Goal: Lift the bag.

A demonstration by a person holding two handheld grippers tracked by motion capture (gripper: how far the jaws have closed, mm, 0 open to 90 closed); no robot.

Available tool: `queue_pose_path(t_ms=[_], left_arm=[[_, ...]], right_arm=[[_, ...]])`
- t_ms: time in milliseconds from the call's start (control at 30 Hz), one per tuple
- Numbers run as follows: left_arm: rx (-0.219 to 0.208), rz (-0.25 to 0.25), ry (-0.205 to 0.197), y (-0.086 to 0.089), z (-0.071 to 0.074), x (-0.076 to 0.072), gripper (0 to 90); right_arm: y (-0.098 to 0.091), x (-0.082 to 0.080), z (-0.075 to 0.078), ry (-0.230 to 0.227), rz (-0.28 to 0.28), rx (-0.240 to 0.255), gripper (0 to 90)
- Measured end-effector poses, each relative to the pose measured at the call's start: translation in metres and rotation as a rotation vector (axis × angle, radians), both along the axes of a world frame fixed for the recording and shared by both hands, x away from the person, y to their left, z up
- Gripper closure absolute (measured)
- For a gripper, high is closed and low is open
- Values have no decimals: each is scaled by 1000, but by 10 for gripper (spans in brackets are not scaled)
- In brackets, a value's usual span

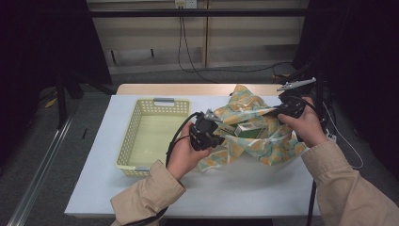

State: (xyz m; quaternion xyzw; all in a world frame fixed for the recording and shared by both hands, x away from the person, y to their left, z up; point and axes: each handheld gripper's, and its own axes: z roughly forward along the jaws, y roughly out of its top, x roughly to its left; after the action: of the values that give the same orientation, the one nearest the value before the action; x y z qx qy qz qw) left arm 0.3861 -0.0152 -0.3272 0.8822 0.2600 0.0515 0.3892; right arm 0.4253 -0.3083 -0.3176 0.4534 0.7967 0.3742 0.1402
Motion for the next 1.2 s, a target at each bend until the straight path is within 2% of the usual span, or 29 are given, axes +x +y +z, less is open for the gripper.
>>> queue_pose_path(t_ms=[167, 233, 500, 900, 1100, 1200], left_arm=[[-3, 40, -24, 1, 17, 12, 900], [-20, 39, -21, 3, 23, 18, 900], [-31, 58, -80, 1, 59, 33, 900], [-64, 95, -102, 1, 95, 62, 900], [-84, 91, -138, 1, 115, 69, 900], [-94, 92, -145, 4, 121, 70, 900]], right_arm=[[0, 2, 11, -18, -2, 2, 895], [-1, 4, 15, -24, -8, 4, 895], [0, 9, 30, -41, -14, 11, 895], [6, 14, 53, -72, -5, 30, 896], [5, 16, 68, -127, -19, 73, 897], [8, 15, 75, -138, 2, 87, 897]])
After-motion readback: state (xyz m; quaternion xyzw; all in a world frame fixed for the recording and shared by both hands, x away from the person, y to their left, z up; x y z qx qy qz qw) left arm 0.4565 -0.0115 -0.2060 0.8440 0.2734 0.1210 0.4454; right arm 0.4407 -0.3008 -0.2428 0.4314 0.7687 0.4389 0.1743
